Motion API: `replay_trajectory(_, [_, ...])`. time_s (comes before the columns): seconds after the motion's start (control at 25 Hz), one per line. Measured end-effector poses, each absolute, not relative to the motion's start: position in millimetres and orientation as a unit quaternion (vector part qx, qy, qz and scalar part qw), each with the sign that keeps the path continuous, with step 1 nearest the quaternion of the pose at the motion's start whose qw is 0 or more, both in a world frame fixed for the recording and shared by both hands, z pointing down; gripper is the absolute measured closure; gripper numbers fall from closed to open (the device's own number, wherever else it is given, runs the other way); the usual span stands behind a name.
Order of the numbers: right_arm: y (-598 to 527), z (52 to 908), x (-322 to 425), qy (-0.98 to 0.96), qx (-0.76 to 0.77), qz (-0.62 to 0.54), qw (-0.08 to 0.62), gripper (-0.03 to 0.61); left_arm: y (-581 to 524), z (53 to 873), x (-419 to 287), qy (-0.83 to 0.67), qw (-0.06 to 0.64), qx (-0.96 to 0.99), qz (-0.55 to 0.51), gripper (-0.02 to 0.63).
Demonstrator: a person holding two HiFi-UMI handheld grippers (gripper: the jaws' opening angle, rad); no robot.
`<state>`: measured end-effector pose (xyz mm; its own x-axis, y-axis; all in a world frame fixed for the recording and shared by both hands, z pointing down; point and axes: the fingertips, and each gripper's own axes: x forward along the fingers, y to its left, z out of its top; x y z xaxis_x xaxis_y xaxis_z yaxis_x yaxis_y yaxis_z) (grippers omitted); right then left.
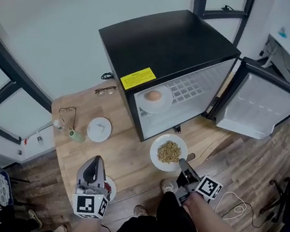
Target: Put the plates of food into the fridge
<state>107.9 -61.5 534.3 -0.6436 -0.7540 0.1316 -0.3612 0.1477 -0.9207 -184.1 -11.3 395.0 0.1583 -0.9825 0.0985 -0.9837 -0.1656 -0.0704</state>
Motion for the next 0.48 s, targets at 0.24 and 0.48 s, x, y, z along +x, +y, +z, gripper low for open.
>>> replay_trajectory(0.24, [-90.4,516.4,128.0,0.741,-0.377,-0.517,0.202,0.546,-37.9,387.0,-167.7,-0.643,-0.001,0.764,0.057,0.611])
replay_trajectory(0.48, [-125.0,501.9,151.5,0.752,-0.384,-0.493,0.21,0.546,-65.7,374.4,-160.7,-0.646,-0.014,0.761,0.056,0.611])
